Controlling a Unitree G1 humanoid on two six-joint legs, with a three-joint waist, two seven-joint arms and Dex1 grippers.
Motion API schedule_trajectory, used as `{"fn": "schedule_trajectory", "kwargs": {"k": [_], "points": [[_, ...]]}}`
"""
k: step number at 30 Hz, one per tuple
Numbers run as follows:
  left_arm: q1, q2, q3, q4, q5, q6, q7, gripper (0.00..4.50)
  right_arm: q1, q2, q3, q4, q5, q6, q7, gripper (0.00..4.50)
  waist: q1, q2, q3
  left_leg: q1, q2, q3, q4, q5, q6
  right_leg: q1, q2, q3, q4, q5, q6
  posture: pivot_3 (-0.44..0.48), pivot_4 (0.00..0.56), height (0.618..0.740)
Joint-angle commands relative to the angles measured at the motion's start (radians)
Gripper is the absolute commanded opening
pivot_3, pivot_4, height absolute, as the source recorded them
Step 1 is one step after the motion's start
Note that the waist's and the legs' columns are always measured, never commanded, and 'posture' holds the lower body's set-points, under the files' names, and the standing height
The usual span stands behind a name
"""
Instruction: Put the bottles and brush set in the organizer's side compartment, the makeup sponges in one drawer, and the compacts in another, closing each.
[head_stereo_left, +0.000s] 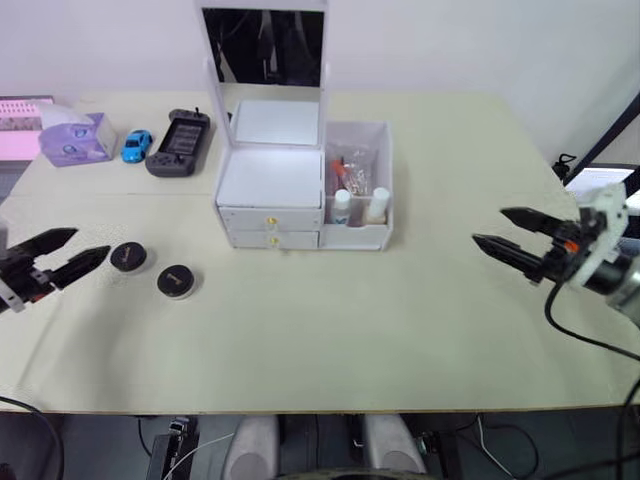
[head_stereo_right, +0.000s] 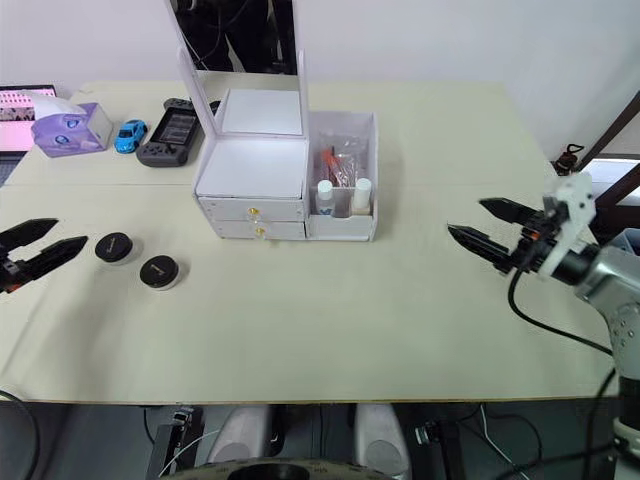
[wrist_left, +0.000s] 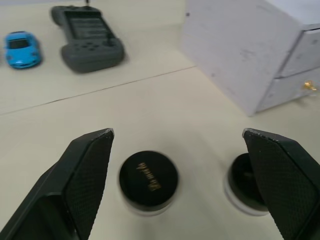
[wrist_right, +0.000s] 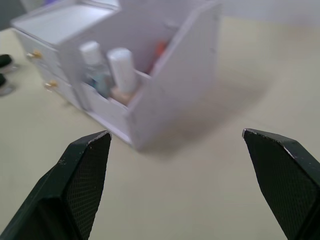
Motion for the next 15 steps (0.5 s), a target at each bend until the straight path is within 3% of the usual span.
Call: {"fn": "schedule_trajectory", "kwargs": {"k": [1,8,15], "points": [[0.002,0.045,0.061,0.129,0.028,-0.102,0.001,4.44,0.047,0.003,-0.081,0.045,-0.036,-0.088,0.023,4.5,-0.004,0.0,0.0,0.001,0.0,0.0,0.0,0.0,0.0,0.0,0.0,0.0,0.0,0.0,0.0,0.0,0.15,0.74],[0.001,0.044,0.055,0.203,0.03,-0.17,-0.011,4.44,0.071,0.041,-0.128,0.026,0.005,-0.074,-0.002,4.5,-0.002,0.0,0.0,0.002,0.001,0.001,0.0,0.0,0.0,0.0,0.0,0.0,0.0,-0.001,0.001,0.0,0.15,0.74],[0.027,-0.01,0.012,-0.012,0.019,-0.138,0.012,4.44,0.004,0.03,-0.046,-0.097,0.044,0.017,-0.024,4.5,0.0,0.0,0.0,0.002,0.001,0.001,0.0,0.0,0.0,0.0,-0.001,0.0,0.0,0.002,-0.003,0.0,0.15,0.74]]}}
